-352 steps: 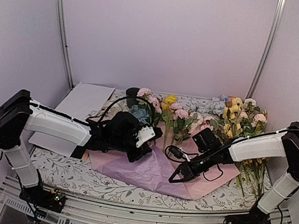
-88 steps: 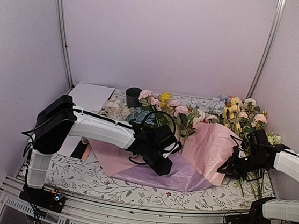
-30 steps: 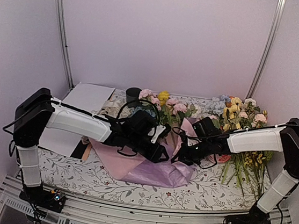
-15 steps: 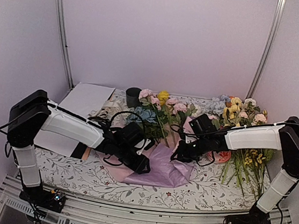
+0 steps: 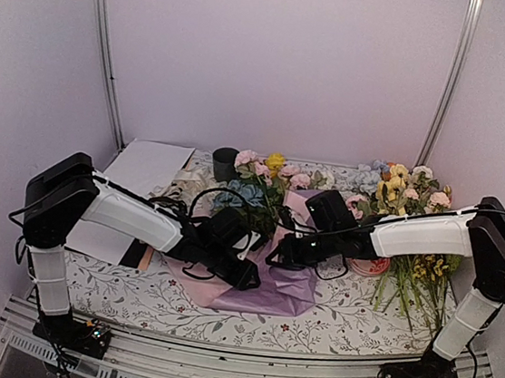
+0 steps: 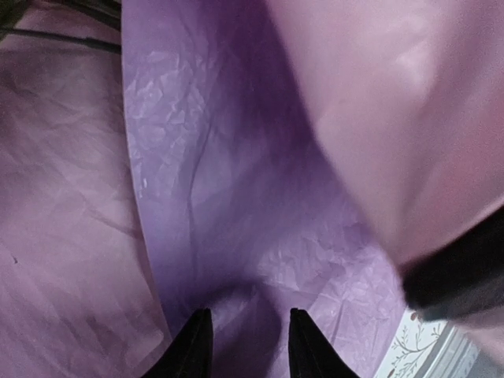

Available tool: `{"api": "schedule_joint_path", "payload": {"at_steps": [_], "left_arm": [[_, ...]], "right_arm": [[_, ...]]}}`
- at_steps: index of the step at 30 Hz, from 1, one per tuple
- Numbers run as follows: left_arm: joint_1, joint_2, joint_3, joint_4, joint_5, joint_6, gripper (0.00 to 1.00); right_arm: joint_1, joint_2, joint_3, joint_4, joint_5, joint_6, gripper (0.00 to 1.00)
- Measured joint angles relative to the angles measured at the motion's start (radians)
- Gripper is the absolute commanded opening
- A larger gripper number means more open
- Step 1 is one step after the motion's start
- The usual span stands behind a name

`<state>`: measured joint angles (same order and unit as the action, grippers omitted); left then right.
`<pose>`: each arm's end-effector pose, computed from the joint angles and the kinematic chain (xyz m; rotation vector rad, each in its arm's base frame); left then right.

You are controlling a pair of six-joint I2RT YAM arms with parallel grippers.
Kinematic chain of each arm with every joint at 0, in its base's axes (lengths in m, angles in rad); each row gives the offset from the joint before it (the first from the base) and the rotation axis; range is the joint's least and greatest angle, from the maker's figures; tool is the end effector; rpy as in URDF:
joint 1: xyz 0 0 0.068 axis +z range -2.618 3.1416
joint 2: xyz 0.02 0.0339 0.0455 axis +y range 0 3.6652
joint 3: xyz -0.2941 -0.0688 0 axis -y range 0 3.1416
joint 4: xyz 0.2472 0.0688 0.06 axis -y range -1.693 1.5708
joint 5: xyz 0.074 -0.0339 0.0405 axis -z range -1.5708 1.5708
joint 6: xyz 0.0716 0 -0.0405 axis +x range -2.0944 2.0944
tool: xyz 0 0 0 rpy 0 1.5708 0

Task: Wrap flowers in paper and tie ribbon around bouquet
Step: Fold the one-fourth-folded wrapping paper at the center of the board.

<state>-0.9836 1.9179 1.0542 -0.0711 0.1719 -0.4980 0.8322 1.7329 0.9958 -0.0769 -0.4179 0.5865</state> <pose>0.2181 -0.3499 0.1248 0.7186 2.5848 -0.7663 0.2388 0.3054 0.1806 -0.5389 2.5669 1.0973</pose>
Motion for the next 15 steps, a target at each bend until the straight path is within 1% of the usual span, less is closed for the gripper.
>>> {"api": "schedule_joint_path", "payload": {"at_steps": [4,6,10,15], "left_arm": [[0.003,-0.003,-0.026,0.051,0.012,0.004,0.35],[0.005,-0.01,-0.044,0.078,0.02,0.013,0.37],[0.006,-0.059,-0.106,0.108,0.04,0.04,0.47],[0.01,-0.19,-0.167,0.149,0.063,0.09,0.64]], "right_arm": [[-0.001,0.069,0.0,0.077,-0.039,0.003,0.0],[-0.001,0.107,0.0,0.103,-0.05,0.004,0.0],[-0.002,0.152,0.0,0.13,-0.05,0.004,0.0],[-0.009,0.206,-0.001,0.156,-0.057,0.002,0.0]]}}
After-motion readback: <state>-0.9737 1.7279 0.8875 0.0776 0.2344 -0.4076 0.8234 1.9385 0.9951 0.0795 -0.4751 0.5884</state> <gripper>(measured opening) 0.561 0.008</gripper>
